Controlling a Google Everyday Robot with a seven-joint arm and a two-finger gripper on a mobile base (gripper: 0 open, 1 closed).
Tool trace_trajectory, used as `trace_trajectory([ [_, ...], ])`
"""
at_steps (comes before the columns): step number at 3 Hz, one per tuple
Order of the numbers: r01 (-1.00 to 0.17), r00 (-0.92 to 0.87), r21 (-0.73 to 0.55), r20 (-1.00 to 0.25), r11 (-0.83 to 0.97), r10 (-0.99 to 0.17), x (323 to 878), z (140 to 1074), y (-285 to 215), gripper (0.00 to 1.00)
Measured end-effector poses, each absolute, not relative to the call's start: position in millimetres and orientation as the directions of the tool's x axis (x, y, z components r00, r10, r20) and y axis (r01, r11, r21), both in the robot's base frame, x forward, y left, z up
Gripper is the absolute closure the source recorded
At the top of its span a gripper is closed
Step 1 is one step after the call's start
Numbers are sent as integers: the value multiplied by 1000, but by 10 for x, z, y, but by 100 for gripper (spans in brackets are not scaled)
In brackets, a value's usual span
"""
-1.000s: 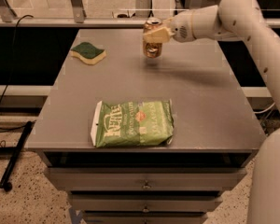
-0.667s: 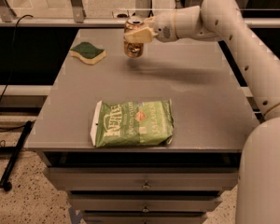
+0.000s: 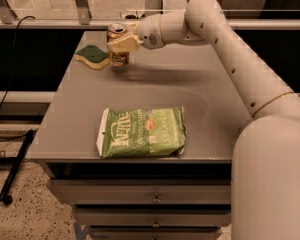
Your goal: Move orange can near sponge
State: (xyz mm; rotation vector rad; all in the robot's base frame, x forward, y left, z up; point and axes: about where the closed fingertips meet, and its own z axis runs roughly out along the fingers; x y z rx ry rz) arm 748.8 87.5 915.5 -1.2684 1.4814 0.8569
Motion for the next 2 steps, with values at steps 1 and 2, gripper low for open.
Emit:
trace_trajectory([
  [1,-978,25,-92,-942,185,-334,7505,9013,1068,83],
  [2,-977,36,-110,-927,181,-373,7568,8899,1165,51],
])
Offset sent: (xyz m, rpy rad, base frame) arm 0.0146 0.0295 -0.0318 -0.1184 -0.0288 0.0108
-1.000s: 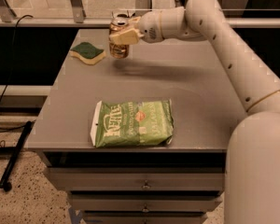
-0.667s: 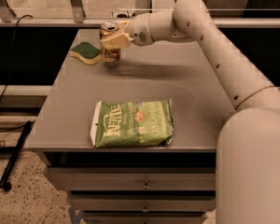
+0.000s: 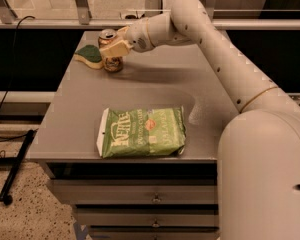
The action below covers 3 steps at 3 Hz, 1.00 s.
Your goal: Move orange can near sponge
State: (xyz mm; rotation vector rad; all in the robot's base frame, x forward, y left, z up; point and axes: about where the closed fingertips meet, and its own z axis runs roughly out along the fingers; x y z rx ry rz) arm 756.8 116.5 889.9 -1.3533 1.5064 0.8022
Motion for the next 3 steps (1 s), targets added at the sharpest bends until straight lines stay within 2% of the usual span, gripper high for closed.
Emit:
trace_trajectory([
  [2,-973,46,-130,-918,189,-394,7638,8877,1163,5],
  [3,-965,55,-152,-916,215,-398,7710,8946,1037,0],
])
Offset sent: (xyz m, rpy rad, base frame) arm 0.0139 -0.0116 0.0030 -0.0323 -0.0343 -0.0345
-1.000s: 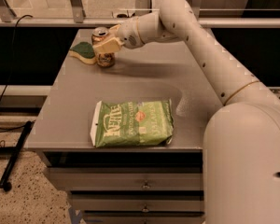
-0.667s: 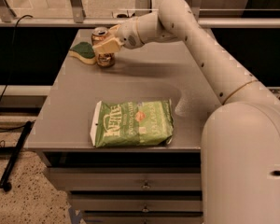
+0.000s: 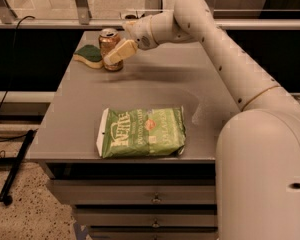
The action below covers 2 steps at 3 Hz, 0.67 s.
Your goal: Move orange can near sponge
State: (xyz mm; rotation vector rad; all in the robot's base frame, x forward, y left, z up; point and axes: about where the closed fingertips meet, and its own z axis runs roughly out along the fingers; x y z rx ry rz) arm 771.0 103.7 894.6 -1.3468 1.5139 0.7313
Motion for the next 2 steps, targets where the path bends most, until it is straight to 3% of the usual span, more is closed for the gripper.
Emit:
trace_trajectory([
  [2,-871,72,-272,-894,409,-442,7990,9465,-101,0],
])
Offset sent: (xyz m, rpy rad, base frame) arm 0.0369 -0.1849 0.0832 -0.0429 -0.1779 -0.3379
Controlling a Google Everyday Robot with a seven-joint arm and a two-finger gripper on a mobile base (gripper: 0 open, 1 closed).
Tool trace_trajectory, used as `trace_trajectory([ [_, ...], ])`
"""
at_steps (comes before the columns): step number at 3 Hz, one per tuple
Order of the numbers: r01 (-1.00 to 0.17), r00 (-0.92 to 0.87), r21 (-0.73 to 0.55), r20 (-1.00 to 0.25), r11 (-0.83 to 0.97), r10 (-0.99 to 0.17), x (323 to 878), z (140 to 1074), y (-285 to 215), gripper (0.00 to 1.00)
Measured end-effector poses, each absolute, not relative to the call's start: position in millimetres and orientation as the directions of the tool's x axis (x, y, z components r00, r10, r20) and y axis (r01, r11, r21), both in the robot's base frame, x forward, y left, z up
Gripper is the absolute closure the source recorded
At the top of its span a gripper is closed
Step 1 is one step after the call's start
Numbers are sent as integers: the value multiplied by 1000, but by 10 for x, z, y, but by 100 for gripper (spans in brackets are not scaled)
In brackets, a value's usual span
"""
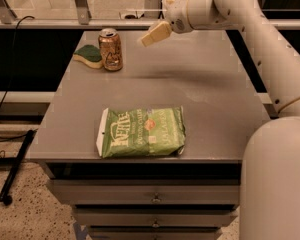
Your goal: Move orange can near sponge
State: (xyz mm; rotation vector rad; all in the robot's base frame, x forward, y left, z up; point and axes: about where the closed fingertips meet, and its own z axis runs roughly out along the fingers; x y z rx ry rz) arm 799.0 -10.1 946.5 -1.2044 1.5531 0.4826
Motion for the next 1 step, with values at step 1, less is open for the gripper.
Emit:
trace_trajectory([
  [1,-870,71,-272,-894,411,-442,7992,9466,-114,0],
])
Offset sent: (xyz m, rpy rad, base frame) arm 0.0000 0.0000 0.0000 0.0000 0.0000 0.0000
